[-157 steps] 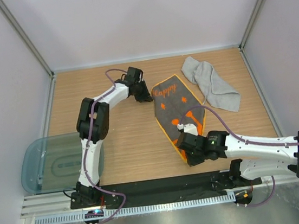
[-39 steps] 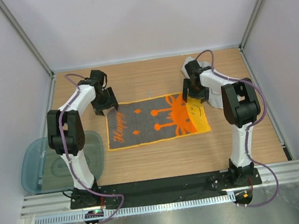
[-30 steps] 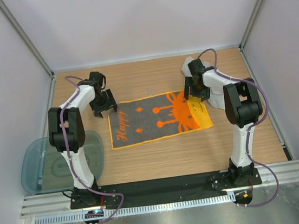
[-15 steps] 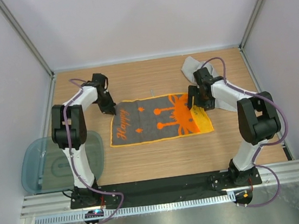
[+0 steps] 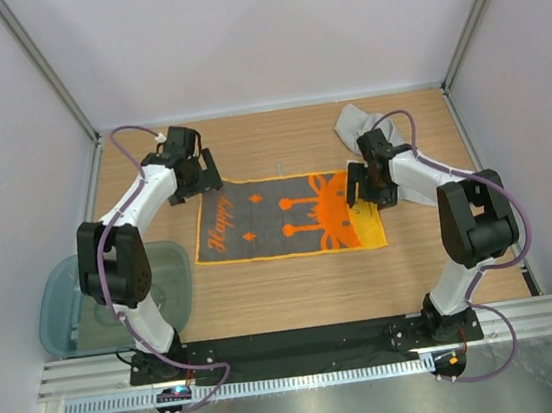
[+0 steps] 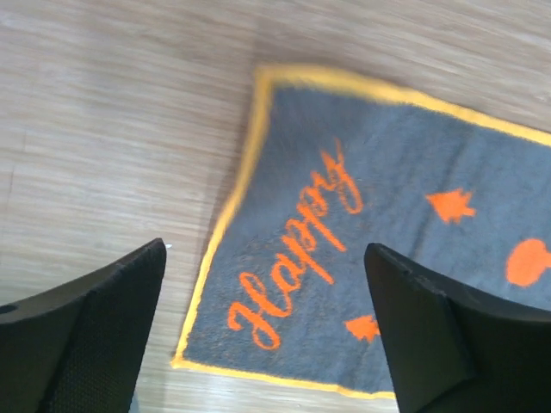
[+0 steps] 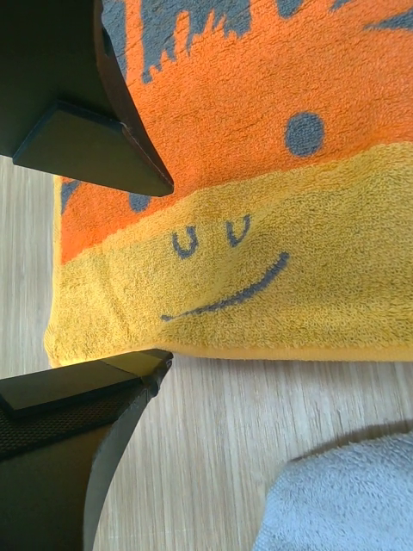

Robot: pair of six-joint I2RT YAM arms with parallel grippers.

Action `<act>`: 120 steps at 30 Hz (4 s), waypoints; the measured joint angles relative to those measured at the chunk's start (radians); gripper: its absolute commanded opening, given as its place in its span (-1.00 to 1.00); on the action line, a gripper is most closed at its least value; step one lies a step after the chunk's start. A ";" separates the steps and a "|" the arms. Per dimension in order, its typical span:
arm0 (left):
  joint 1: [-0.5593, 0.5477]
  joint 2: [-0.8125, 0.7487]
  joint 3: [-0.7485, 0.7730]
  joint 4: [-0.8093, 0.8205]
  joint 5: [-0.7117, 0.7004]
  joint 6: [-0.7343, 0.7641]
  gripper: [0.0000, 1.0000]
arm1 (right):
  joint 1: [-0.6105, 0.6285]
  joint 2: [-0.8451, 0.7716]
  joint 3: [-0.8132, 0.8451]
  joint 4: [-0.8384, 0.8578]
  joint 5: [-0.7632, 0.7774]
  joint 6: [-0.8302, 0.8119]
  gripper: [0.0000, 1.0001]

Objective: Roll the towels
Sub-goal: Flatten the towel, then fold the towel

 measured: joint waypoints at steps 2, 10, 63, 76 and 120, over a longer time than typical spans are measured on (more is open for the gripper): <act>0.002 0.009 -0.008 -0.006 -0.030 -0.012 1.00 | 0.003 -0.002 -0.001 -0.001 0.000 -0.002 0.60; 0.002 0.025 -0.017 -0.063 -0.080 -0.021 1.00 | 0.006 -0.060 -0.007 -0.021 0.001 -0.001 0.60; 0.007 -0.183 -0.518 -0.002 0.011 -0.244 -0.99 | 0.105 -0.498 -0.268 -0.026 -0.064 0.086 0.62; 0.007 -0.172 -0.504 0.009 0.069 -0.211 -1.00 | 0.108 -0.491 -0.314 -0.078 0.140 0.197 0.35; -0.014 -0.258 -0.434 -0.072 0.167 -0.163 -1.00 | 0.108 -0.486 -0.307 -0.161 0.241 0.301 -0.98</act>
